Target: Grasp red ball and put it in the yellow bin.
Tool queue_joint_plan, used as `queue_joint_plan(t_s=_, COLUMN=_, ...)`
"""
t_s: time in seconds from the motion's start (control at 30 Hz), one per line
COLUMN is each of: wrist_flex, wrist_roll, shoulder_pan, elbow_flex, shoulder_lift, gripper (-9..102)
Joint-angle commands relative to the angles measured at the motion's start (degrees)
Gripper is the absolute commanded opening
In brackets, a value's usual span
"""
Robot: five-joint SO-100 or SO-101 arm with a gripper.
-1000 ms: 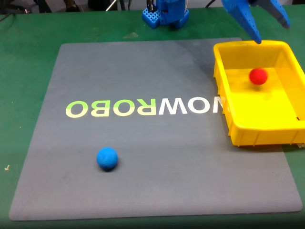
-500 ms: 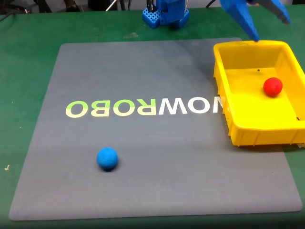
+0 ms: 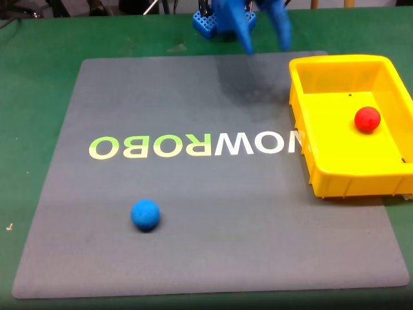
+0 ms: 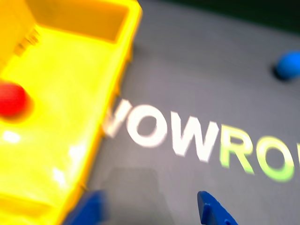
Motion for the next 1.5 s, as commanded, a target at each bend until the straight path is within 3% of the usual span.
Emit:
queue_joint_plan(t_s=0.0, wrist_flex=0.8, wrist_roll=-1.8, shoulder_pan=3.5, elbow_flex=8.3, shoulder_lift=10.8, gripper=5)
queue_joint_plan(t_s=0.33, wrist_flex=10.9, wrist_roll=-2.6, shoulder_pan=7.9, elbow_flex=22.9, shoulder_lift=26.4, gripper=0)
queue_joint_plan(t_s=1.0, wrist_flex=39.4, wrist_roll=-1.1, shoulder_pan=11.3, elbow_flex=31.1, shoulder_lift=41.0, gripper=0)
queue_joint_plan(t_s=1.47, wrist_flex=40.1, wrist_roll=-1.0, shoulder_pan=11.2, elbow_flex=31.1, shoulder_lift=41.0, gripper=0)
